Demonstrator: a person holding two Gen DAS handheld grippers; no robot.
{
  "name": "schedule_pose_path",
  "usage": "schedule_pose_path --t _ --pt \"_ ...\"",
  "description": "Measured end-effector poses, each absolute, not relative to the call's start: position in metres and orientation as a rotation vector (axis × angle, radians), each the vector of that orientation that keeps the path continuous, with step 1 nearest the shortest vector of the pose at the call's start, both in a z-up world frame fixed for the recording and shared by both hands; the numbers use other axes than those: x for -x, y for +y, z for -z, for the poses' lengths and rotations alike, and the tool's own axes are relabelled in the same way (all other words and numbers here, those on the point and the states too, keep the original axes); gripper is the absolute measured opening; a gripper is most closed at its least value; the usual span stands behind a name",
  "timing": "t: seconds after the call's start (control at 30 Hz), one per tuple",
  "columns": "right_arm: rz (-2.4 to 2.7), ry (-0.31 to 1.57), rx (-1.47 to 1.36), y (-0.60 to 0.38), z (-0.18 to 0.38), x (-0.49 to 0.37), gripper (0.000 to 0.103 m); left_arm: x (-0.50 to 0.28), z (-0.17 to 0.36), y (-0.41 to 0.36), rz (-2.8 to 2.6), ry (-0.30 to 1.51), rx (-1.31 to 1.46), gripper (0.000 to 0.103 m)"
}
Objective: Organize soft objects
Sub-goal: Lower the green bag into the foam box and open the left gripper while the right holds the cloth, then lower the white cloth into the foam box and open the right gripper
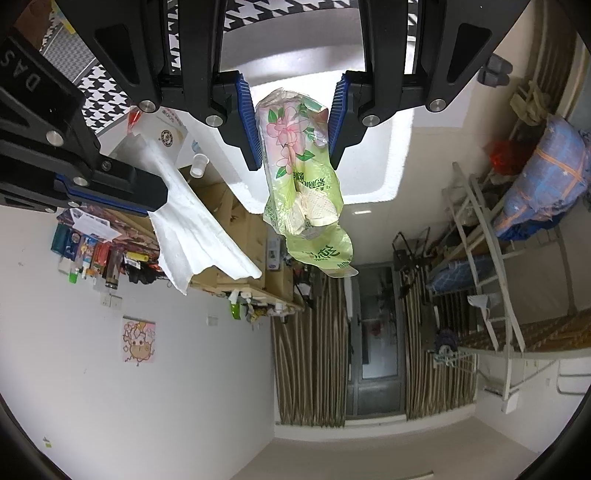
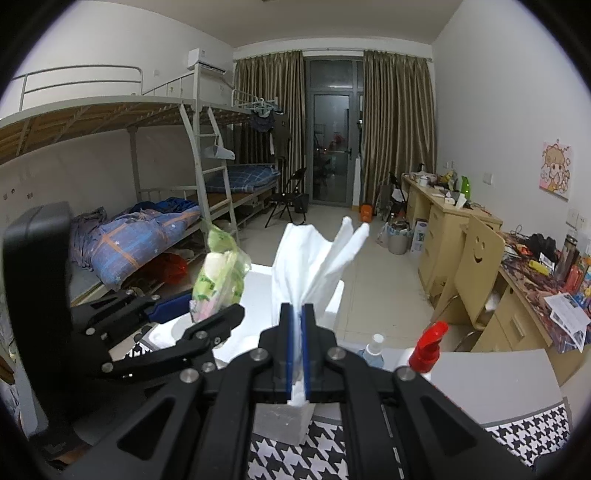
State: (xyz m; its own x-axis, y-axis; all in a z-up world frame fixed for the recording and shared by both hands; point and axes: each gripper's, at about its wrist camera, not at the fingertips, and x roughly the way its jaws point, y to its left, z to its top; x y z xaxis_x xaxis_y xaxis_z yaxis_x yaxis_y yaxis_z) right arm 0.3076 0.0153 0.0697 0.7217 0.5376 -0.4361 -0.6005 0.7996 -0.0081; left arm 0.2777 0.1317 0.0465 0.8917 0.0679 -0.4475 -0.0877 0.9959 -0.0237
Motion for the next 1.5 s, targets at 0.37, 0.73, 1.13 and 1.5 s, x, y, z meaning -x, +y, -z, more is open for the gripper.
schedule_pose_path --t 0.37,0.73,1.13,1.5 --pt "-0.624 0.473 0.144 0.02 -0.066 -0.322 0.006 -0.282 -0.038 0.158 -0.144 0.479 0.102 0.087" --pt "-0.659 0.489 0.161 0.035 -0.062 -0.327 0.006 -0.261 -0.049 0.172 -0.253 0.422 0.1 0.102" --pt "-0.708 0.519 0.156 0.049 -0.06 -0.338 0.006 -0.243 -0.05 0.192 -0.313 0.414 0.113 0.102" --pt "-0.73 0.552 0.186 0.067 -0.053 -0.345 0.007 -0.227 -0.05 0.201 -0.358 0.404 0.106 0.102"
